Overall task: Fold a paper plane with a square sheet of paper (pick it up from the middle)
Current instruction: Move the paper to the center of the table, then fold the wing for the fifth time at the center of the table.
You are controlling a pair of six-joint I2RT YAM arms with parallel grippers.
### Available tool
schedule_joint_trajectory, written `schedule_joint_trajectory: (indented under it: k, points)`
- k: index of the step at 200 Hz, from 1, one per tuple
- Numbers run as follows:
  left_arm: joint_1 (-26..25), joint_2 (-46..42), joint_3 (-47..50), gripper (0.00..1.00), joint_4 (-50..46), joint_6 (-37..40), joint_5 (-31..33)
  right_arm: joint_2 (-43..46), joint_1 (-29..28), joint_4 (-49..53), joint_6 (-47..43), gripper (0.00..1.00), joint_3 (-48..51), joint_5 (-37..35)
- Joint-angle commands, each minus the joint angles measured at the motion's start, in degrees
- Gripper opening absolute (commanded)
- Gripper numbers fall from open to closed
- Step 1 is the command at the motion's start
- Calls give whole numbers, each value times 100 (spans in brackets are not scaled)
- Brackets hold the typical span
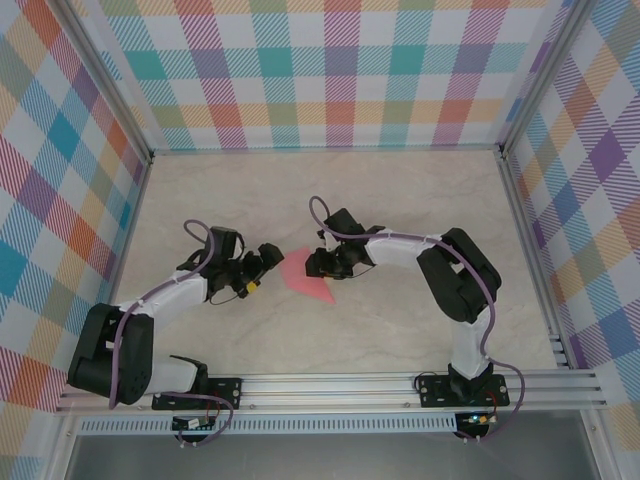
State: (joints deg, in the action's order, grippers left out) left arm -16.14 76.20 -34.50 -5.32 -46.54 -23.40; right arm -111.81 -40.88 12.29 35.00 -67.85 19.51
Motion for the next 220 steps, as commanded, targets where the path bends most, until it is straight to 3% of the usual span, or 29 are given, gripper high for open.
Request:
schedule_joint_trajectory:
  k: [1,37,83,179,220]
  points:
    - [-166,101,186,99,380,-281,-292,-143,54,-190,88,41,118,285]
    - [-416,218,299,90,748,-600,-463,-184,151,-341,172,40,235,448]
    - [-718,679,247,70,1167,-896,-517,-209,256,-460,241,39,368,584]
    - [-941,1343,58,34,1802,-1076,-789,-158,317,-612,274,38,484,656]
    - [-961,1387,39,18,1824,-1041,-798,36,331,-906,143,42,527,743]
